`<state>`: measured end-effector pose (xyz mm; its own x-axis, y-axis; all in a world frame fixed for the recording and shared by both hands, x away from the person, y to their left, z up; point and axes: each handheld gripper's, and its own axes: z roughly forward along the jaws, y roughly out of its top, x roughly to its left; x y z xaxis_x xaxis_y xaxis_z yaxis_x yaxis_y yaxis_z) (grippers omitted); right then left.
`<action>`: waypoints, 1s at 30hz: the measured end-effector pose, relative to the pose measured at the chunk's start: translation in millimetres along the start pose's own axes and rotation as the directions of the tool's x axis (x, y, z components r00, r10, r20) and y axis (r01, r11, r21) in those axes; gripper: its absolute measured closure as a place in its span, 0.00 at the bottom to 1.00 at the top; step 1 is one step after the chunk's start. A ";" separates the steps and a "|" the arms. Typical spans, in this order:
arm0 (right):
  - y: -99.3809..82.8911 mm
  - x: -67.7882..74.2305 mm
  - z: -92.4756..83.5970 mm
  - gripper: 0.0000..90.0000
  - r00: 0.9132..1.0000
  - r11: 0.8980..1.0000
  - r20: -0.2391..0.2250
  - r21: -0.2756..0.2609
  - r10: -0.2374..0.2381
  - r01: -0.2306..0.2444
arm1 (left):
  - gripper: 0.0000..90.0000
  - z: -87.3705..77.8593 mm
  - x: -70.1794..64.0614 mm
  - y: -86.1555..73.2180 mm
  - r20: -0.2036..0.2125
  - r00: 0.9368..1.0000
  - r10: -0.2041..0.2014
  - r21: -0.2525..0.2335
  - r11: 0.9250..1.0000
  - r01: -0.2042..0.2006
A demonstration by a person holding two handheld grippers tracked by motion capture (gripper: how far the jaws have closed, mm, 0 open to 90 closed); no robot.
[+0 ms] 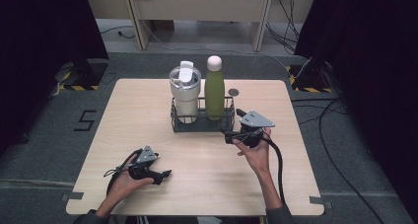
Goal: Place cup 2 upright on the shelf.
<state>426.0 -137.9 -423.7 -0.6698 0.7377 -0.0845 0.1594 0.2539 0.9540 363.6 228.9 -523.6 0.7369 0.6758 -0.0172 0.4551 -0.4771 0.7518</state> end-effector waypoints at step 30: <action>-69.7 -8.7 -58.4 0.17 0.996 0.988 0.009 0.125 0.094 -0.094 | 0.15 -0.1 -0.2 -0.3 0.001 1.000 0.000 -0.002 1.000 0.000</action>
<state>378.4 -198.5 -472.7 -0.6451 0.7641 0.0029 0.3114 0.2594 0.9142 363.2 229.0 -523.7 0.7372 0.6755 -0.0176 0.4541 -0.4760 0.7531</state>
